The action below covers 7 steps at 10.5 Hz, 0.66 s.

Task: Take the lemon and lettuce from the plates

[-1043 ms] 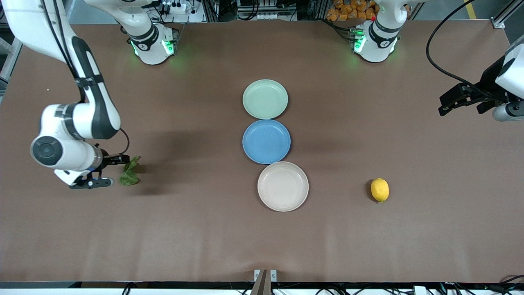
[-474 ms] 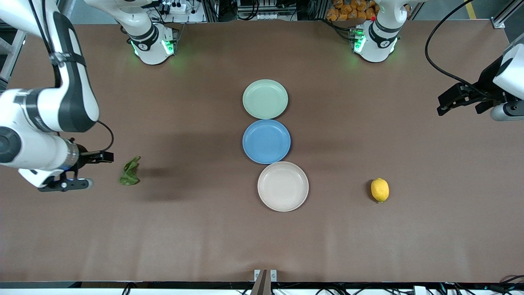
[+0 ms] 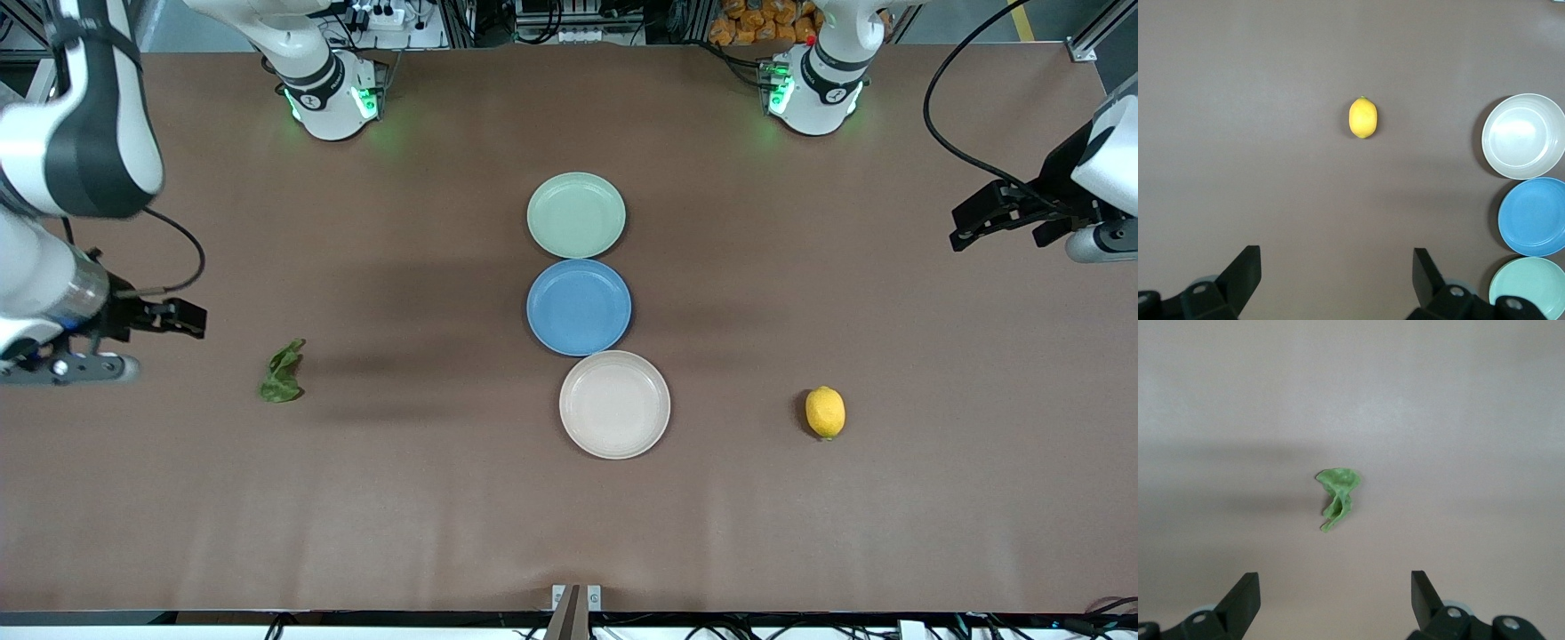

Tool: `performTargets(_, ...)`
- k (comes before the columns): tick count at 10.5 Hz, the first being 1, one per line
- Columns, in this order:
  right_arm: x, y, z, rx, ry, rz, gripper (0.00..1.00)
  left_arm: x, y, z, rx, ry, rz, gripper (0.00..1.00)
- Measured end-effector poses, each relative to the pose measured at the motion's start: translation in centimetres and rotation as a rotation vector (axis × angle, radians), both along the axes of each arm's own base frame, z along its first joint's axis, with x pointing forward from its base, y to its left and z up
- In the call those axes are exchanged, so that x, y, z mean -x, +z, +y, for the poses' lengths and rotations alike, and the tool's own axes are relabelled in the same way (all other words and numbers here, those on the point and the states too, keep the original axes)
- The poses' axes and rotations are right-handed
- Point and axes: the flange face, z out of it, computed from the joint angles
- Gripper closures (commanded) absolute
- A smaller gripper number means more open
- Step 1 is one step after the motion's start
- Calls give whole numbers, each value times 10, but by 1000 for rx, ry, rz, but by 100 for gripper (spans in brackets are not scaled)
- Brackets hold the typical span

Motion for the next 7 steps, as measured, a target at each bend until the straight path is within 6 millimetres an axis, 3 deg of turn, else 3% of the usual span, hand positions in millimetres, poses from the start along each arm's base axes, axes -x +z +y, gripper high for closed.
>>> performTargets(3,16,52,6,-2,-25,2,0,0,0,4,-7,7,-1,0)
performTargets(7,29,103,6,-6,-29,-59,0,-1,0,5,-8,8,0,0)
